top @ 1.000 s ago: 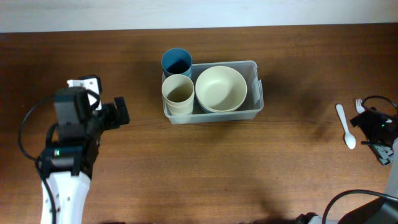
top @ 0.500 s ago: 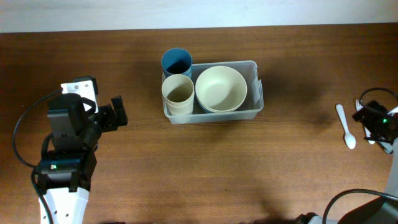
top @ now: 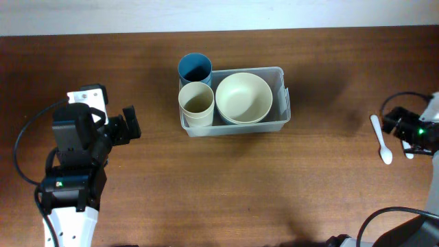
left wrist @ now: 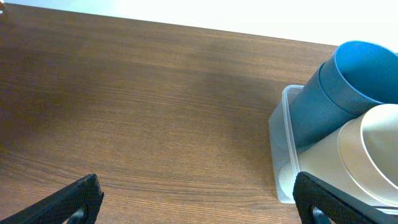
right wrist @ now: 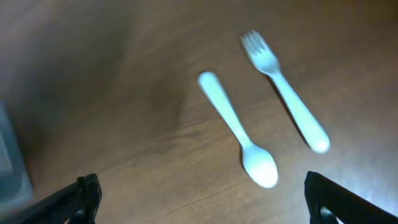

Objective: Pack container
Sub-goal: 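Move the right gripper over the white spoon and lower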

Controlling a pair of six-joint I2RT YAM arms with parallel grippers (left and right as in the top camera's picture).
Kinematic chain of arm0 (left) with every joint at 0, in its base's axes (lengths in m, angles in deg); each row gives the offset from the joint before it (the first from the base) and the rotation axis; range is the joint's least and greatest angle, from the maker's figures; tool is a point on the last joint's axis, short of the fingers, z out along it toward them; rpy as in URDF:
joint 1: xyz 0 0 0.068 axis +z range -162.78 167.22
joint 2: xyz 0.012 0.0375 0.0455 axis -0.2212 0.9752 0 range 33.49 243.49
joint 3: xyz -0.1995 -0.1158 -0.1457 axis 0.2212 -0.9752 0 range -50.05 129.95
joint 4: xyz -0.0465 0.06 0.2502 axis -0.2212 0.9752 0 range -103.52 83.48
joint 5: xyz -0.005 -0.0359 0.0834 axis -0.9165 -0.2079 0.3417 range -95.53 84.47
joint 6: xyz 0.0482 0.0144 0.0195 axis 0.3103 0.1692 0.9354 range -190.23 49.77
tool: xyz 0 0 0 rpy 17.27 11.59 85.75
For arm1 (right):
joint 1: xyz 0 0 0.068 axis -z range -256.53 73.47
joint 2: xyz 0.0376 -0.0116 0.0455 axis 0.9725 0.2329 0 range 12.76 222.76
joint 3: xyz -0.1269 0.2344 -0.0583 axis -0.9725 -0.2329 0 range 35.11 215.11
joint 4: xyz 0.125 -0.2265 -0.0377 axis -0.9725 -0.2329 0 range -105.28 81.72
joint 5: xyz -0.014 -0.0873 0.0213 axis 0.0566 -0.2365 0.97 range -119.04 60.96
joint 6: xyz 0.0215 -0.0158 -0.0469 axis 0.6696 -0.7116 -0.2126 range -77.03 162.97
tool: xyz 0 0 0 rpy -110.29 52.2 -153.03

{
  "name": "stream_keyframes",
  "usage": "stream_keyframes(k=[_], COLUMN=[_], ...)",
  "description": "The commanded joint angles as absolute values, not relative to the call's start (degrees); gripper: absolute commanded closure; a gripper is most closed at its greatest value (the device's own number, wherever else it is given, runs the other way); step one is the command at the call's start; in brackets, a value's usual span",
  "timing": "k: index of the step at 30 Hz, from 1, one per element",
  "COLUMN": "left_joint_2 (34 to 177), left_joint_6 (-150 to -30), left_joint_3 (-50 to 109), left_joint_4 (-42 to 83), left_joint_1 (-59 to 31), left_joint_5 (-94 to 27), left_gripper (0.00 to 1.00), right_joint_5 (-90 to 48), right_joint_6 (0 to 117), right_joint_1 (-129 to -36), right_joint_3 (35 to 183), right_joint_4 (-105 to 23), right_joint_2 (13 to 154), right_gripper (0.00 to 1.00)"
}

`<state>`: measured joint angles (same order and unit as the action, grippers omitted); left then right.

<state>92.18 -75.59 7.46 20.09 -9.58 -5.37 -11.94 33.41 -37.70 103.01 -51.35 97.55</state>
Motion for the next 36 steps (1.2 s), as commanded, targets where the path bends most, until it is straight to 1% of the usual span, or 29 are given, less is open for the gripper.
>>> stream_keyframes(k=[1, 7, 16, 21, 25, 36], left_joint_2=[92.14, 92.14, 92.14, 92.14, 92.14, 92.14], left_joint_6=[-74.46, -74.44, -74.44, -74.44, -74.44, -74.44], left_joint_3=[7.11, 7.11, 7.11, 7.11, 7.11, 7.11], left_joint_4=[20.15, 20.15, 20.15, 20.15, 20.15, 20.15], left_joint_1=[-9.25, -9.25, -9.25, -9.25, -9.25, -9.25], left_joint_5=[-6.22, -6.20, -6.20, -6.20, -6.20, -6.20], left_gripper=[0.00, 0.00, 0.00, 0.00, 0.00, 0.00], right_joint_5=[-9.41, -20.42, -25.27, -30.04, -30.59, -30.65], right_joint_6=[21.70, 20.67, 13.17, 11.53, 8.80, 8.71], right_joint_1=[-39.63, -40.70, -44.02, -45.79, -45.75, -45.66], right_joint_3=[102.81, 102.81, 102.81, 102.81, 102.81, 102.81], right_joint_4=[-50.54, -50.74, -52.51, -50.10, -47.59, -40.92], right_joint_2=[99.47, 102.10, 112.09, 116.13, 117.86, 119.61], right_gripper=[0.01, 0.01, 0.01, 0.01, 0.01, 0.01])
